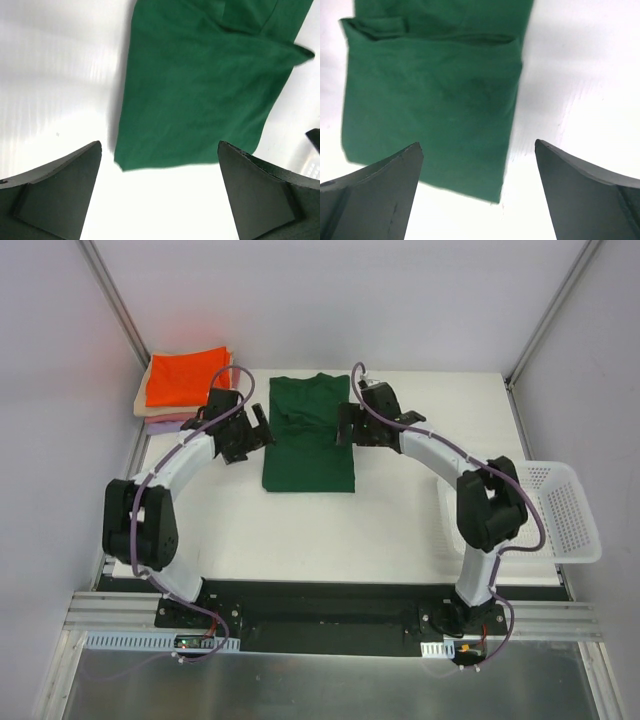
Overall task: Fold and stack the t-shirts
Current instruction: Fold the folded rectangular tshirt in 1/3 of the way, then grab one side of the 2/3 rectangular tshirt with both arms
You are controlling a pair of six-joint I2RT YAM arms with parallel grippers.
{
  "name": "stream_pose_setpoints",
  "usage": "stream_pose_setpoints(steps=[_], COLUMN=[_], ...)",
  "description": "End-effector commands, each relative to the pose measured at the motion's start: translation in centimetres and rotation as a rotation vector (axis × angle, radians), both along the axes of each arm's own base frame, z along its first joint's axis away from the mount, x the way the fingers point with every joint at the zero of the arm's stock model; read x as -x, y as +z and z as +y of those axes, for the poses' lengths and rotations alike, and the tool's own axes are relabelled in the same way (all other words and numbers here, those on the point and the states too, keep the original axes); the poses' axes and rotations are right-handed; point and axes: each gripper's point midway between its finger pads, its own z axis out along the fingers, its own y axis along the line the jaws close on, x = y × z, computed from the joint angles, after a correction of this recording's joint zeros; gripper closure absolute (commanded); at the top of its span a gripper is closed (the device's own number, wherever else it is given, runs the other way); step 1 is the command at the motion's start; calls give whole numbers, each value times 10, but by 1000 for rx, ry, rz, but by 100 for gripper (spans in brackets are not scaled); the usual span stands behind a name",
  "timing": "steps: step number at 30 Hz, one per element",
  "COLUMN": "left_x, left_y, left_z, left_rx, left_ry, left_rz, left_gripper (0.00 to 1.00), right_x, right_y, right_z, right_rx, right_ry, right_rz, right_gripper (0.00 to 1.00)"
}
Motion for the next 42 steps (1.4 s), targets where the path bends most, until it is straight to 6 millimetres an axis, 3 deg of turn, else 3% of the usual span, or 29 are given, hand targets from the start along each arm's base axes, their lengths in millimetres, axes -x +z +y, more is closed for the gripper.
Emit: stream_pose_setpoints(steps=[1,3,7,10,14,25,30,33,41,42], left_x=[42,58,76,79,76,74,78,78,82,82], left_y=[-3,-16,-43,-57,-75,-108,-113,-114,-120,-119], left_z=[11,10,8,-3,-1,4,0,0,2,2], left_rx=[10,21,40,87,73,36,57,56,47,49], left_ry=[28,19,15,-17,4,48,41,42,45,46], left_rz=[26,67,152,200,248,337,362,366,382,383], left_gripper=[1,1,1,1,2,45,81,97,100,100], right_x=[38,54,72,81,88,99,105,111,113,114], right_y=[24,17,0,-18,-36,-62,-71,-74,-88,-90], right_z=[10,12,-3,-6,-2,-9,-8,1,6,5], right_rx=[-3,-19,-48,-61,-84,-98,-119,-167,-187,-184], right_ry=[63,61,-43,-71,-83,-178,-207,-200,-216,-224], right_rz=[-21,-5,11,57,113,198,232,276,328,333], right_gripper=[4,4,4,4,4,3,1,7,27,32])
